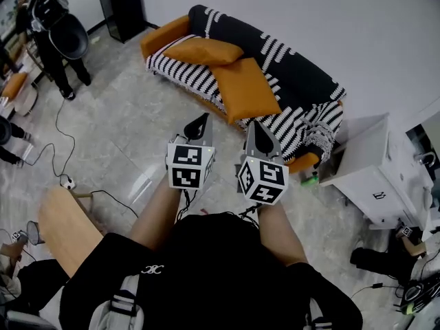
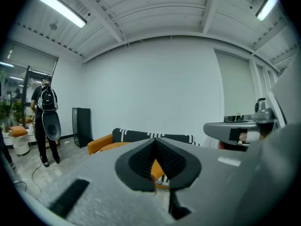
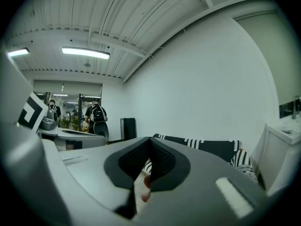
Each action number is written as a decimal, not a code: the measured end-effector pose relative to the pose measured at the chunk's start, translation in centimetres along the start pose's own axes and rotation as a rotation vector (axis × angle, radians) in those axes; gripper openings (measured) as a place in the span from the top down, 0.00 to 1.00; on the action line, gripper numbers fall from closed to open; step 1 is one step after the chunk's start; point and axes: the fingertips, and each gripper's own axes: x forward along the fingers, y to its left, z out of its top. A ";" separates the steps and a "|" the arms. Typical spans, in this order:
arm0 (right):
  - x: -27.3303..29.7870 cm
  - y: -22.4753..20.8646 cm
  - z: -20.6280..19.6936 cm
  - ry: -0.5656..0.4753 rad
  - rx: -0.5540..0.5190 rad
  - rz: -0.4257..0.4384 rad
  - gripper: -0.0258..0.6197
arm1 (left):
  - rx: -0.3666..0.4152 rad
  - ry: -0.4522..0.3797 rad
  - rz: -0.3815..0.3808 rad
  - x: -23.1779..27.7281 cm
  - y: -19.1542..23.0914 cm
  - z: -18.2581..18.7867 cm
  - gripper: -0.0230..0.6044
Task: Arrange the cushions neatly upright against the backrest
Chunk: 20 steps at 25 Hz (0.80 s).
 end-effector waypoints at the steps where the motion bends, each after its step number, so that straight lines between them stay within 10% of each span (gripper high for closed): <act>1: 0.3 0.6 -0.1 0.001 -0.005 0.000 0.95 | -0.003 0.003 -0.002 -0.1 0.6 -0.1 0.95; 20: 6.8 2.5 -2.2 0.040 -0.006 0.045 0.95 | -0.040 0.060 0.010 3.9 5.6 -3.1 0.95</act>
